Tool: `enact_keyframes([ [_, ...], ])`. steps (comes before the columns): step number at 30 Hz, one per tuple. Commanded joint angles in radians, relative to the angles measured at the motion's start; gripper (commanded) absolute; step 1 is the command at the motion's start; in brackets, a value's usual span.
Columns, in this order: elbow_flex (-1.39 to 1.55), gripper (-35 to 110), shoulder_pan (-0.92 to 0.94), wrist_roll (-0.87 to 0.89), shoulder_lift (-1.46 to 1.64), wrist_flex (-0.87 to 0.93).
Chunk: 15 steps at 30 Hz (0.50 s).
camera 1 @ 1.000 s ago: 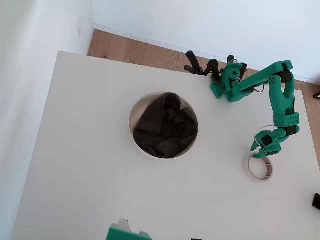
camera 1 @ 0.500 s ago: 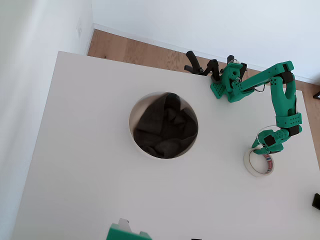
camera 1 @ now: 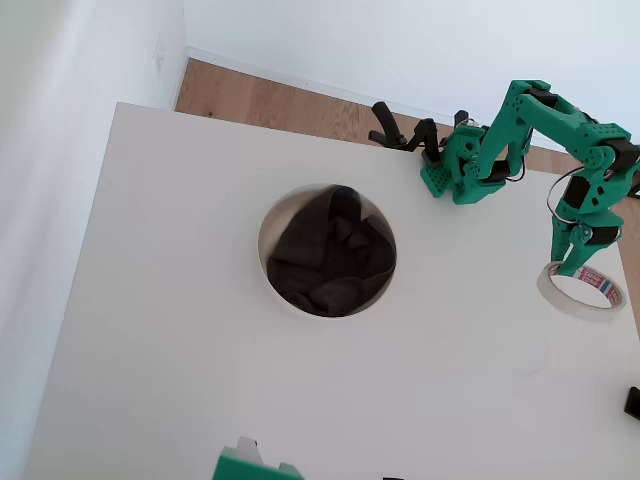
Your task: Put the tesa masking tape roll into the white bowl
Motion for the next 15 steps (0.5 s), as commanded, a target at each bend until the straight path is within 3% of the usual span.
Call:
enact_keyframes([
  [1, -0.187, -8, 0.141, -0.029, 0.146, 0.097],
  [8, -0.192, -8, 0.592, -0.184, 0.19, 0.077],
  [15, -0.192, -8, 0.953, -0.201, 0.035, -0.071],
])
